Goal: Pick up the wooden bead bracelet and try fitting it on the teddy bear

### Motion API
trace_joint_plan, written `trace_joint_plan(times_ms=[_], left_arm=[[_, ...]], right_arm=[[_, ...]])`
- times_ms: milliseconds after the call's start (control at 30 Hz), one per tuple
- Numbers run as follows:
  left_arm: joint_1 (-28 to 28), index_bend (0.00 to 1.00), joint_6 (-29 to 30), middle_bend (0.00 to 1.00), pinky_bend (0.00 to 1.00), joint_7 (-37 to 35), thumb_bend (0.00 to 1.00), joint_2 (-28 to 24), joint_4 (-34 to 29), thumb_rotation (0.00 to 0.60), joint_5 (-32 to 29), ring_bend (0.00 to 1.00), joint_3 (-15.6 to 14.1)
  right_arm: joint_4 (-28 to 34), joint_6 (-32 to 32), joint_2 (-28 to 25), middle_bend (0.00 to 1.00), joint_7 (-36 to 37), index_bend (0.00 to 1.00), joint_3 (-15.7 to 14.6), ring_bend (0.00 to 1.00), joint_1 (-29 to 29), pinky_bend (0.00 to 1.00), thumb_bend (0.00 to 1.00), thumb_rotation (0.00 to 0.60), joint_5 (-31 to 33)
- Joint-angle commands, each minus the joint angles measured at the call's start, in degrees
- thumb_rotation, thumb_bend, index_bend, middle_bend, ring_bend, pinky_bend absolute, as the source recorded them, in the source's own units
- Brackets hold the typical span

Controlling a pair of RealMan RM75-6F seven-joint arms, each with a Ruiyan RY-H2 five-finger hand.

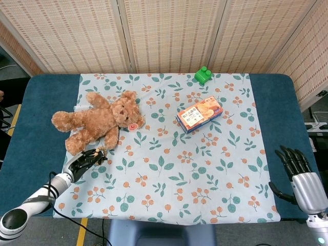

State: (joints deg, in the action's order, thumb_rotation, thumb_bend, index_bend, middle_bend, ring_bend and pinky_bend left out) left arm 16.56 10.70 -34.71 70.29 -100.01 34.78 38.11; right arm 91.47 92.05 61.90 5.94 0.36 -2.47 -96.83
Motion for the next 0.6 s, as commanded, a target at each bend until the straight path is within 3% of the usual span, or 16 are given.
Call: trace_joint_plan(times_ms=[33,267,400,600], left_arm=[[0.4,0.55,-0.1,0.68,0.09,-1.1,0.4,-0.2,0.1,0.536,0.2,0.3,-0.3],[0.8,0.56,-0.6,0.68,0.09,-3.0,0.4,-0.2,0.5,0.39,1.5,0.3,-0.8],[0.9,0.55,-0.5,0.67,0.09,-3.7,0.42,-0.1,0.5,0.353,2.4,0.3,-0.9],[1.1,0.55,-0.8,0.67,0.09,-4.1,0.54,-0.2,0.4,0.3,4.2,0.3,-1.2]], right_arm=[[0.1,-0.2,-0.1,0.0,-0.1,0.0,0.0,0.0,0.0,0.0,0.24,0.544,0.1],[0.4,-0.7,-0.3,0.0,-0.3,0.0,-0.1,0.0,-0.1,0.0,0.24,0.544,0.4],[0.5,-0.8,-0.4,0.0,-0.3,0.0,-0.1,0.0,-0.1,0.0,0.24,0.543,0.4],[0.5,-0.7,-0.5,0.0,-0.2,0.0,-0.1,0.0,-0.1,0.0,0.24,0.543,0.5]])
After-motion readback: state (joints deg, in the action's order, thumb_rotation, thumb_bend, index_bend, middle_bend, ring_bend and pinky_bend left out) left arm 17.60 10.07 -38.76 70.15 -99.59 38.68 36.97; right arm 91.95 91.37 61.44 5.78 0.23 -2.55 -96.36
